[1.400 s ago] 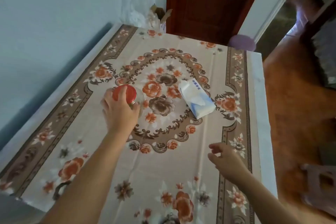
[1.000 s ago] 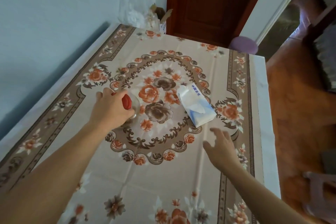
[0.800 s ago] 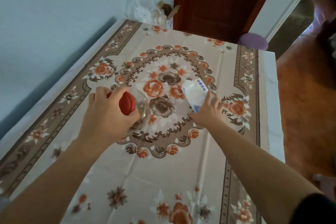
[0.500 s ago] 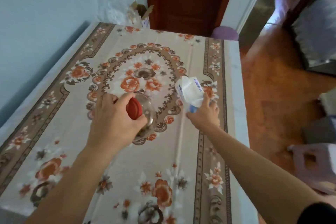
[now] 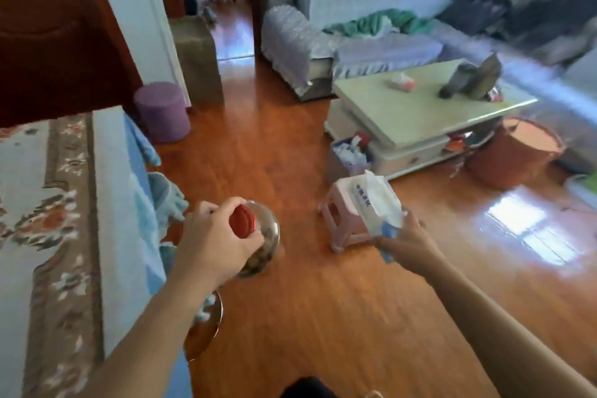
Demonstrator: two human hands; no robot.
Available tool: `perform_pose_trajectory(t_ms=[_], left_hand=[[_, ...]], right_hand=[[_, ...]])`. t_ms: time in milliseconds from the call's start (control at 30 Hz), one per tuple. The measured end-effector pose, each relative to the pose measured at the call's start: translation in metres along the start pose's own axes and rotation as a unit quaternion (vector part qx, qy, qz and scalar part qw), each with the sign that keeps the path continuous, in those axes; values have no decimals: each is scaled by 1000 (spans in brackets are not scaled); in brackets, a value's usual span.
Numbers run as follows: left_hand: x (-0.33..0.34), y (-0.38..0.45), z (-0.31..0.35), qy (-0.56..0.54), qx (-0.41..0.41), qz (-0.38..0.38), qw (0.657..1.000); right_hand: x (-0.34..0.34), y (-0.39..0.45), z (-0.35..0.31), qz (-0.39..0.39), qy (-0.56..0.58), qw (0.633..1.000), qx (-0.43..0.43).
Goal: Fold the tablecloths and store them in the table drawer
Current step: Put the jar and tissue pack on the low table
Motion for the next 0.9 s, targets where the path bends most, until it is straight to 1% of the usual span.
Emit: perform_pose_trajectory(t_ms=[100,167,267,367,467,567,633,733,900], left_hand=[[77,21,86,4,0,-34,999],[116,31,136,12,1,-58,998],[155,52,190,-4,-10,-90,996],[179,91,226,-7,-24,-103,994],[202,140,255,28,-27,-92,995],[232,201,283,40,-29,-75,996],[257,249,304,38,-30,-81,996],[295,320,355,48,-17,-104,993],[345,433,473,69,48,-147,986]], right_hand=[[-66,23,90,-6,23,999,34],[-102,34,144,-14,28,998,62],[-158,60,193,-30,38,996,80],[-201,112,210,-32,54,995,76],[-220,175,208,-34,64,995,65],[-237,241,192,-46,20,998,49],[-255,285,186,-56,-2,998,37],[-303,344,203,-51,-21,996,69],[-404,423,261,9,5,990,141]])
Point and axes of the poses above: each hand's wrist, its own y-axis towards the middle knuckle, its own x-axis out of the palm, z = x × y, the point moved 10 cm from there along y, towards the middle knuckle, and after that the axes turned 6 degrees about -z, right-handed, at the moved point
